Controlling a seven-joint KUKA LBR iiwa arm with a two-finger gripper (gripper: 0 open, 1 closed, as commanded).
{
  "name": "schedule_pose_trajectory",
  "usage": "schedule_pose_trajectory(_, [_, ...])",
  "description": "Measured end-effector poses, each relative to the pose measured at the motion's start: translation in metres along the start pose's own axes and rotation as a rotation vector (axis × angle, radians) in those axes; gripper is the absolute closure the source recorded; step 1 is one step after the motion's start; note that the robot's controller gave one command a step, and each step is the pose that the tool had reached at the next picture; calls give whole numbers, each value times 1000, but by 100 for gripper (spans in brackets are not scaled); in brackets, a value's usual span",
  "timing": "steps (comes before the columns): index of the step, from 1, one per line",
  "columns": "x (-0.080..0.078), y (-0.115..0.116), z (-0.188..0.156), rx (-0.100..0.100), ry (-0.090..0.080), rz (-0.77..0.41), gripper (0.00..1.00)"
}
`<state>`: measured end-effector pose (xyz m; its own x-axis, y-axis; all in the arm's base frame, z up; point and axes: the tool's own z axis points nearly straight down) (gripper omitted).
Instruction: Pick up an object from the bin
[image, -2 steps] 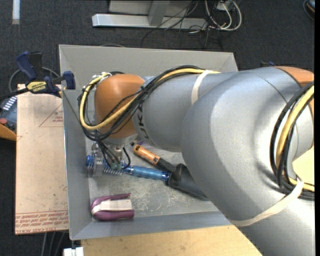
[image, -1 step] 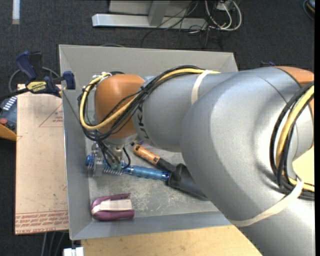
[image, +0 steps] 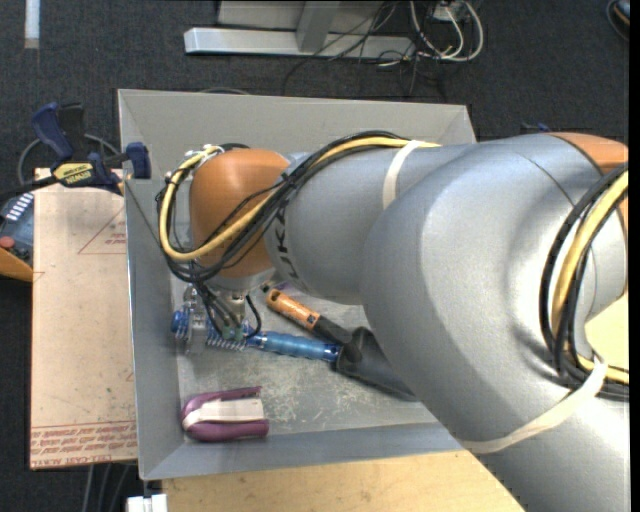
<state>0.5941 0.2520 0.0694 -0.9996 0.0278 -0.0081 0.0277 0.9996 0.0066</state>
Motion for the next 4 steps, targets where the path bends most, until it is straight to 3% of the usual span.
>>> schedule_pose_trajectory(1, [-34, -30, 1, 0, 1, -223, 100])
schedule_pose_trajectory(3, [-41, -25, 1, -1, 1, -229, 100])
schedule_pose_trajectory(4, [-28, -25, 0, -1, 2, -228, 100])
